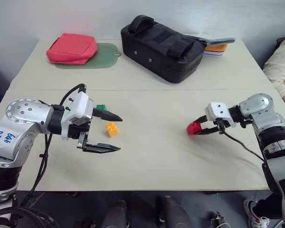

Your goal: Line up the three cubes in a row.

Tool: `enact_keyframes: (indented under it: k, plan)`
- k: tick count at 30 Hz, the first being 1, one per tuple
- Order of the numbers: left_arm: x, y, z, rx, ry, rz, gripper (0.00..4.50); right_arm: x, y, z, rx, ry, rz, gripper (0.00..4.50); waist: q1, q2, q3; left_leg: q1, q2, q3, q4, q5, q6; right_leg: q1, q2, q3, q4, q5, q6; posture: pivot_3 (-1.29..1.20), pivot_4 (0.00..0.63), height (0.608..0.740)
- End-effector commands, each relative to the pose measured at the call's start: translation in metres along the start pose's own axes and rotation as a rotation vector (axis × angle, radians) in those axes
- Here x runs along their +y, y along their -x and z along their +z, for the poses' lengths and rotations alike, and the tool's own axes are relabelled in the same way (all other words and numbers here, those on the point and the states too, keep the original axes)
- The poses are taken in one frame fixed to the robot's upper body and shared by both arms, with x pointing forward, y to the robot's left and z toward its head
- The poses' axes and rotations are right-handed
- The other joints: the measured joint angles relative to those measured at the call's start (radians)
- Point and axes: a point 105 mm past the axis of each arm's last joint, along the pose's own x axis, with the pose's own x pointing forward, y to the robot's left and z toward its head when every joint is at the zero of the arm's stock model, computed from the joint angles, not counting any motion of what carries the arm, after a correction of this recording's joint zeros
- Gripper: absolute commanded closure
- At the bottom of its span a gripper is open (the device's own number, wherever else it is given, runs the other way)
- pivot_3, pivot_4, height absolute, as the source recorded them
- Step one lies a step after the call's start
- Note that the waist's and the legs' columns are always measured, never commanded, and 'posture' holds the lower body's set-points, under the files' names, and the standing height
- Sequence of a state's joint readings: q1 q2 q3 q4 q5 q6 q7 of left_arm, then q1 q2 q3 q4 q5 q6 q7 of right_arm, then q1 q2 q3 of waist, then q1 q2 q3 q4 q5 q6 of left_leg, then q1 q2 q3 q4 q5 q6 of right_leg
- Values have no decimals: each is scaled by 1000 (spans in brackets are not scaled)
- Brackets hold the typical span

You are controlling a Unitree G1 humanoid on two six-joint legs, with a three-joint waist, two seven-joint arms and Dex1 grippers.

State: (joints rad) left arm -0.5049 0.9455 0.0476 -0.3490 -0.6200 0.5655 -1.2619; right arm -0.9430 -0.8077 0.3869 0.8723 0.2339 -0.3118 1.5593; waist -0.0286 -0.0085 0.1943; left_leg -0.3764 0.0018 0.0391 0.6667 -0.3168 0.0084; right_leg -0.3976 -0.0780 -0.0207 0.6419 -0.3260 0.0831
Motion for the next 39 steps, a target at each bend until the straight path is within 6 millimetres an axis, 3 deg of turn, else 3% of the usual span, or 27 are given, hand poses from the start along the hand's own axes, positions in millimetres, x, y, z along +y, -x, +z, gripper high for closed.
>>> enact_keyframes:
  k: [1, 6, 12, 18, 25, 37, 39]
  plan:
    - [-13, -7, 9, -27, -43, -64, 0, 17, 10, 36, -150, -18, 83, 3030, 1, 0, 0, 0, 0, 0, 0, 0, 0, 0, 0, 0, 0, 0, 0, 0, 150, 740]
    - [-17, -15, 12, -53, -58, -114, 0, 70, -5, 48, -95, 75, 163, 3030, 12, 0, 0, 0, 0, -2, 1, 0, 0, 2, 0, -1, -1, 0, 0, 0, 150, 740]
    - [-19, -25, 8, -42, -95, -156, 0, 100, -27, 47, -17, 39, 96, 3030, 18, 0, 0, 1, 0, -1, 1, 0, 0, 2, 0, 0, -1, 0, 0, 0, 150, 740]
    - [-18, -28, 4, -29, -116, -162, 0, 93, -38, 38, 83, -20, -65, 3030, 24, 0, 0, 1, -1, -1, 1, 0, 0, 2, 0, 1, -4, 0, 0, 0, 150, 740]
    - [-18, -28, -1, -15, -116, -153, 0, 103, -41, 50, 24, -37, -40, 3030, 26, 0, 0, 1, -1, -1, 1, 0, 1, 2, 0, 1, -4, 0, 0, 0, 150, 740]
    - [-14, -29, 0, -42, -82, -128, 0, 100, -46, 31, 66, -17, -17, 3030, 25, 0, 0, 1, -1, -1, 1, 0, 1, 2, 0, 1, -4, 0, 0, 0, 150, 740]
    - [-14, -31, 0, -43, -84, -127, 0, 99, -47, 31, 59, -30, -10, 2262, 25, 0, 0, 1, -1, -1, 1, 0, 1, 2, 0, 1, -4, 0, 0, 0, 150, 740]
